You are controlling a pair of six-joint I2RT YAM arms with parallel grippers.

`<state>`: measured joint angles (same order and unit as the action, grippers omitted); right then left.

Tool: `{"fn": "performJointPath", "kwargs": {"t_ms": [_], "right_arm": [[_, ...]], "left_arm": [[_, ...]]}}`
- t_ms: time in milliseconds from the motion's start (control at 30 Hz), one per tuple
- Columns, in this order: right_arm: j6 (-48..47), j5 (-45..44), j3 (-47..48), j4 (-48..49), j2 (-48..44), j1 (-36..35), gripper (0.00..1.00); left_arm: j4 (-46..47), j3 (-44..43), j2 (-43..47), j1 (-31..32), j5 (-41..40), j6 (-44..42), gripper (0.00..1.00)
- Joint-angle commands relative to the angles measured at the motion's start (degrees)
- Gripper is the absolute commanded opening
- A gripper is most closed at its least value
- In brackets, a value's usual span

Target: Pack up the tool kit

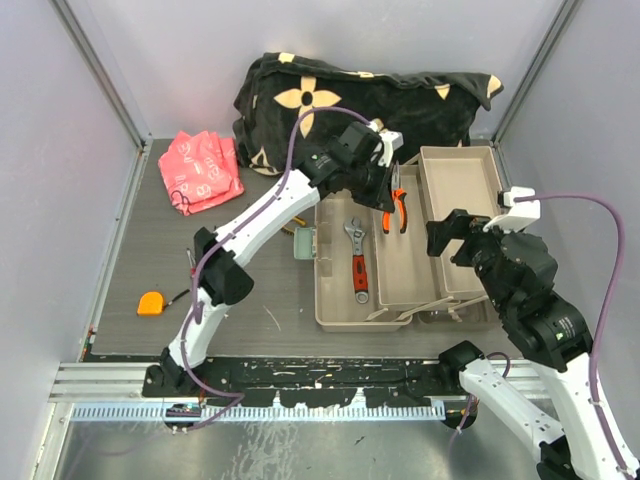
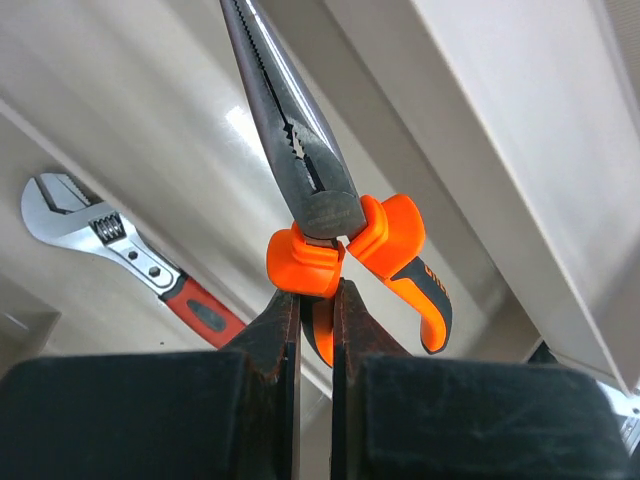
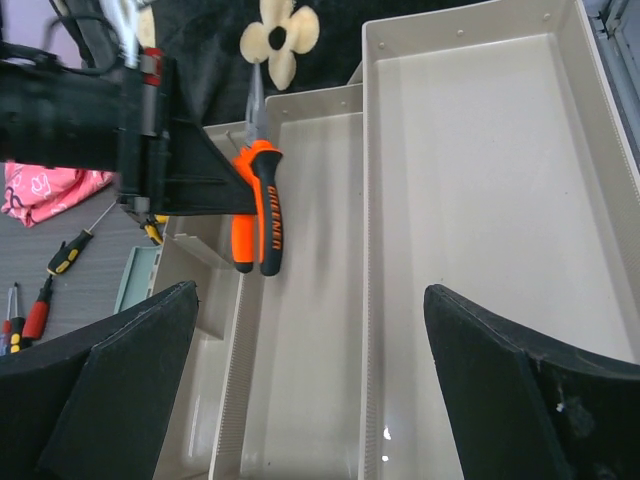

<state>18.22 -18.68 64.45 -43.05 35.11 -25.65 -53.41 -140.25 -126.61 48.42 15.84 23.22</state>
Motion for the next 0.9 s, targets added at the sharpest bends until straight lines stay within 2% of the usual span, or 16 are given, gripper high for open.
{"fn": "performJointPath", "kwargs": {"t_ms": [0, 400, 500, 567, 667, 733, 867], "right_arm": [[0.33, -1.88, 2.61, -0.21, -1.46, 0.25, 1.0], [-0.19, -2.63, 0.81, -0.85, -2.91, 0.24, 1.0], [-0.67, -2.78, 0.21, -0.17, -2.22, 0.23, 1.0], [-0.89, -2.84, -0.13, 0.18, -1.84, 0.25, 1.0], [-0.99, -3.11, -0.76, 0.57, -1.71, 0.23, 1.0], [-1.08, -3.43, -1.23, 0.76, -1.8, 0.25, 1.0], [-1.25, -3.99, -1.74, 0.77, -2.02, 0.25, 1.0]], "left_arm": [[4.9, -4.68, -3.05, 1.12, 0.21, 1.11, 0.0], [11.12, -11.41, -11.5, 1.53, -2.66, 2.49, 0.0], [10.39, -11.09, -12.05, 1.44, -2.59, 2.45, 0.11], [10.1, -10.73, -12.21, 1.33, -2.33, 2.33, 0.28], [9.88, -10.53, -12.38, 1.45, -1.49, 2.1, 0.39], [9.82, -10.27, -12.56, 1.44, -1.19, 2.01, 0.43], [9.33, -10.04, -12.08, 1.44, -1.07, 2.06, 0.44]]}}
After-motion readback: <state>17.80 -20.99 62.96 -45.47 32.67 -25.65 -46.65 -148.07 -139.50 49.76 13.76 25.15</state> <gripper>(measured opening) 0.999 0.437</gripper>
